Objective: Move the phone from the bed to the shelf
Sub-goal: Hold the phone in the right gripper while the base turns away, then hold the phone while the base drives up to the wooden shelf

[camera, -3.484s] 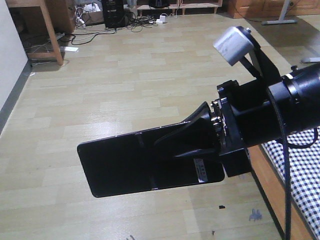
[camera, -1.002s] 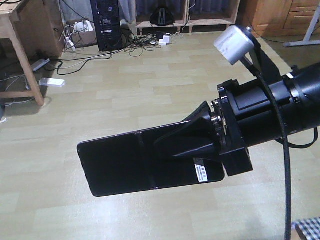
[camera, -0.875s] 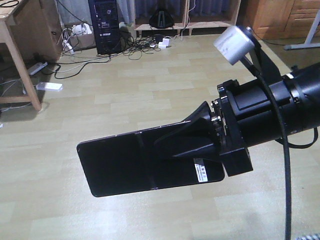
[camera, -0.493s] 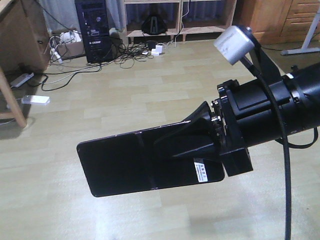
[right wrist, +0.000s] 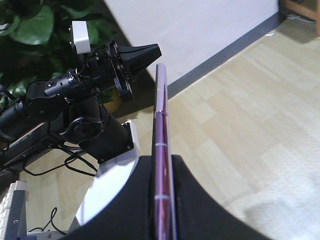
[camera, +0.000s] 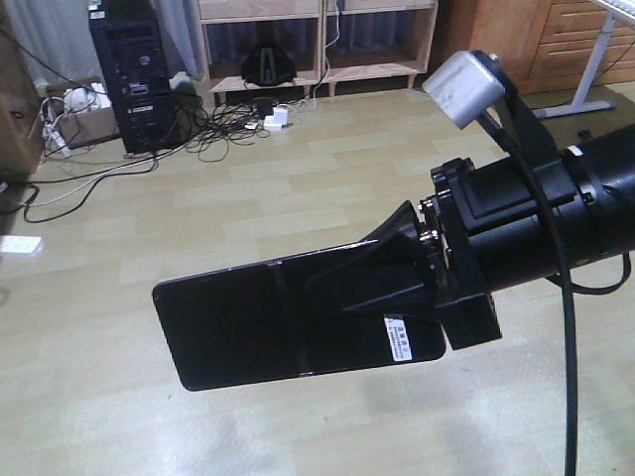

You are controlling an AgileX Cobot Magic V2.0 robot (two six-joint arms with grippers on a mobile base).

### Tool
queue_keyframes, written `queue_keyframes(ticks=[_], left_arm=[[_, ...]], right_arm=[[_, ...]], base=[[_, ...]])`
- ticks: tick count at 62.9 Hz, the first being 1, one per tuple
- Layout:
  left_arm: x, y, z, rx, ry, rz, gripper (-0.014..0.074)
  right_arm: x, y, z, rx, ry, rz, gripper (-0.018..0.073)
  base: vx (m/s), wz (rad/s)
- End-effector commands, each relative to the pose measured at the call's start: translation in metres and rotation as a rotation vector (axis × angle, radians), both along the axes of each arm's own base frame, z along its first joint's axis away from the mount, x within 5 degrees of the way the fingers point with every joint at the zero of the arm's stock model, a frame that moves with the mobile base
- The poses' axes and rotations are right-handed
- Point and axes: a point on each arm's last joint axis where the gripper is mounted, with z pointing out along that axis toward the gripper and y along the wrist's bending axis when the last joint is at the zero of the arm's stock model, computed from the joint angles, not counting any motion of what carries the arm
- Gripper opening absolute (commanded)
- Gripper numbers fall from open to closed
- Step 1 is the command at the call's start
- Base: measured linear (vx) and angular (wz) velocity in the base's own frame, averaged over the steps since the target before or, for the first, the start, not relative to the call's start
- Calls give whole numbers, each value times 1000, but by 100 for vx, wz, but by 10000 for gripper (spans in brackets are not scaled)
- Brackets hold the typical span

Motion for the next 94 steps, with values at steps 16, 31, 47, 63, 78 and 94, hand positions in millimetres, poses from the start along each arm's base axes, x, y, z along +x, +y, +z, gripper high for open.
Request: queue_keyframes(ticks=[16,31,47,63,78,94], left_arm=[[0,0,4,-5,-71,3,1],[0,0,4,-5,-71,3,1],[0,0,4,-5,-71,3,1],[0,0,4,-5,-71,3,1],[0,0,4,-5,-71,3,1],[0,0,4,-5,-71,3,1]], right_arm=[[-12,0,19,91,-1,49,-2],[-12,0,19,91,-1,49,-2],[-12,0,19,92,-1,49,-2],[-12,0,19,92,-1,49,-2],[-12,0,19,92,-1,49,-2],[-12,0,19,92,-2,49,-2]], base=[[42,-12],[43,-13],[44,-16],[44,-19],[45,-23],[45,-26]])
